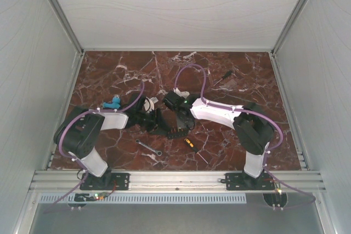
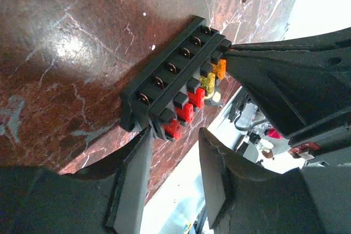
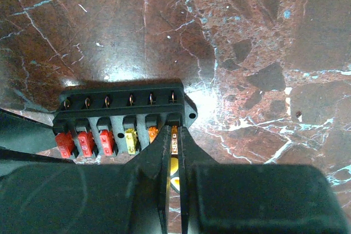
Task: Snap on the fuse box
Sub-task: Install the fuse at the fuse box base.
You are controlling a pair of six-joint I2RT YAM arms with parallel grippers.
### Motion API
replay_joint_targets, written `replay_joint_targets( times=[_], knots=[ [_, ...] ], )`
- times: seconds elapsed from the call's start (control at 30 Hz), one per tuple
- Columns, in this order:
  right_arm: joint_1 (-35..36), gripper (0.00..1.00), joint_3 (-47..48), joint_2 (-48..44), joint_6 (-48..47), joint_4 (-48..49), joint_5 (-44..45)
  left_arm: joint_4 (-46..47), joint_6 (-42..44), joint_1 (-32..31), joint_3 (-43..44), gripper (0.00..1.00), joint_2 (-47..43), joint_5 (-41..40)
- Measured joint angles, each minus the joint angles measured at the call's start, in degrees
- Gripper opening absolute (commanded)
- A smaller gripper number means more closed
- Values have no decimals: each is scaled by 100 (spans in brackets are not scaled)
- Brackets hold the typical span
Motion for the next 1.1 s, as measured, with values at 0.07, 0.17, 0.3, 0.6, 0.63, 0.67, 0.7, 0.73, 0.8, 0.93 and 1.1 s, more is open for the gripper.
replay_joint_targets(
  times=[0.07, 0.17, 0.3, 0.6, 0.63, 0.67, 0.7, 0.73, 0.8, 0.93, 1.1],
  knots=[
    [-26, 0, -42, 9, 0, 7, -7, -4, 0, 0, 0, 40, 0, 0],
    [-59, 0, -111, 9, 0, 70, -26, -26, 2, 0, 0, 40, 0, -2],
    [-72, 0, -127, -105, -90, 153, -61, -46, 2, 0, 0, 40, 0, -2],
    [-50, 22, -17, -125, -396, 17, -179, -98, 9, 0, 0, 40, 0, -4],
    [-46, 22, 15, -125, -409, -9, -190, -103, 11, 0, 0, 41, 0, -4],
    [-42, 22, 52, -125, -415, -37, -186, -109, 11, 0, 0, 41, 0, -4],
    [-37, 22, 103, -125, -433, -74, -181, -120, 13, 0, 0, 41, 0, -4],
    [-37, 22, 144, -125, -448, -90, -173, -129, 13, 0, 0, 41, 0, -7],
    [-37, 21, 247, -127, -452, -111, -173, -136, 13, 0, 0, 41, 0, -7],
    [-37, 18, 398, -136, -446, -160, -168, -138, 17, 0, 0, 41, 0, -9],
    [-85, 15, 411, -136, -387, -352, -170, -140, 33, 0, 0, 41, 0, -9]
  ],
)
